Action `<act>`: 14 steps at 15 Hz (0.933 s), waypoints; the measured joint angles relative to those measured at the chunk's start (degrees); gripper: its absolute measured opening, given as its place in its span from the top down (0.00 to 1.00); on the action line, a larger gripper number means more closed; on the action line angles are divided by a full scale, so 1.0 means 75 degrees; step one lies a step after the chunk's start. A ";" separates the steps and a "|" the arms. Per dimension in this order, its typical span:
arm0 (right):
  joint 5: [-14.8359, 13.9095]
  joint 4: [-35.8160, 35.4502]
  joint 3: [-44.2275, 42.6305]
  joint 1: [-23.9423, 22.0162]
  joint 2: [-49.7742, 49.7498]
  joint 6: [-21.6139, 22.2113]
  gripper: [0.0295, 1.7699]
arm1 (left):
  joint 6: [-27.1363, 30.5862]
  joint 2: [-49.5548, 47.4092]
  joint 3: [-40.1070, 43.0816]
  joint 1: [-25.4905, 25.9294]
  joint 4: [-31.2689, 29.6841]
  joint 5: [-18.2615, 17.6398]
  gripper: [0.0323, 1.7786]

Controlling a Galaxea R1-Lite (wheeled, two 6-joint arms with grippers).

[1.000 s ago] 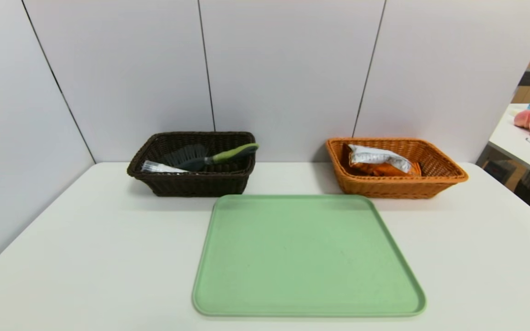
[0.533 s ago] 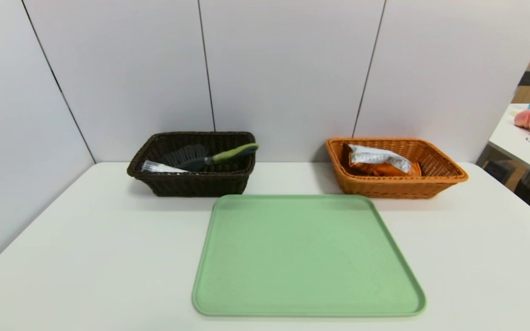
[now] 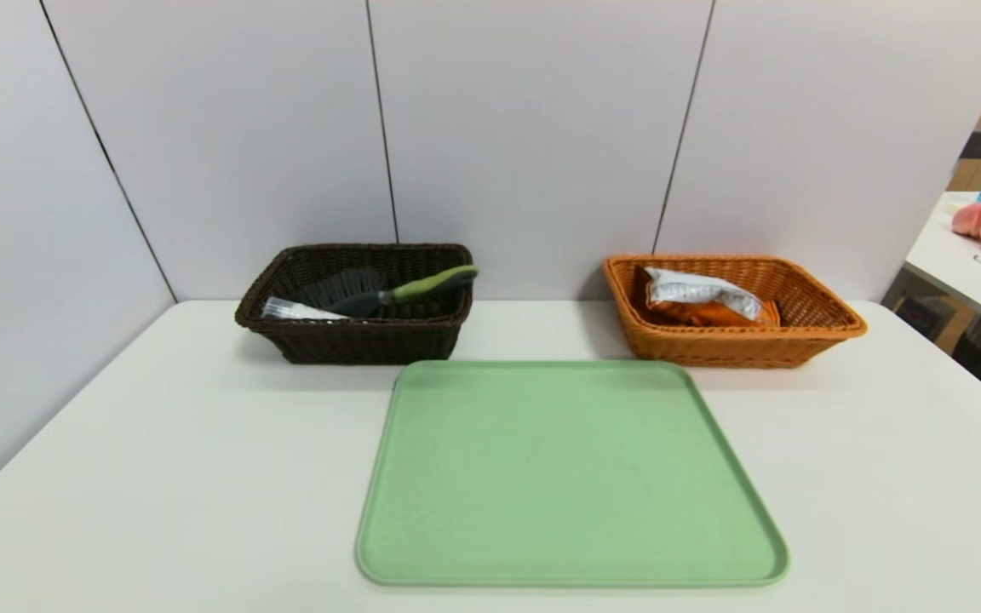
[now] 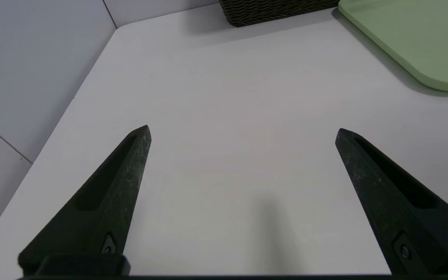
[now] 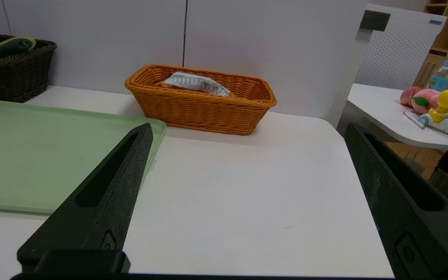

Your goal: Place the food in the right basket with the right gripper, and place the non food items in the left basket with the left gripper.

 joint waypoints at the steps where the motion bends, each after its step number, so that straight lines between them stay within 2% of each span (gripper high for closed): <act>1: -0.0117 -0.0224 0.0161 -0.0003 0.0000 0.0015 0.04 | -0.0047 -0.0011 0.0011 0.0000 0.0000 -0.0003 0.05; 3: -0.0254 0.0034 0.0293 -0.0003 0.0000 0.0008 0.04 | -0.0236 -0.0015 0.0023 0.0000 0.0000 -0.0007 0.05; 5: -0.0223 0.0582 0.0327 -0.0003 0.0000 0.0003 0.04 | -0.0374 -0.0018 0.0037 0.0000 0.0002 -0.0007 0.05; 8: 0.0260 0.1375 0.0330 -0.0005 0.0000 0.0073 0.04 | -0.0445 -0.0018 0.0042 -0.0005 0.0002 -0.0003 0.05; 9: 0.0289 0.1661 0.0327 -0.0005 0.0000 0.0104 0.04 | -0.0466 -0.0018 0.0042 -0.0005 0.0000 -0.0003 0.05; 14: 0.0254 0.1718 0.0301 0.0000 0.0000 0.0496 0.04 | -0.0466 -0.0018 0.0042 -0.0003 0.0002 -0.0003 0.05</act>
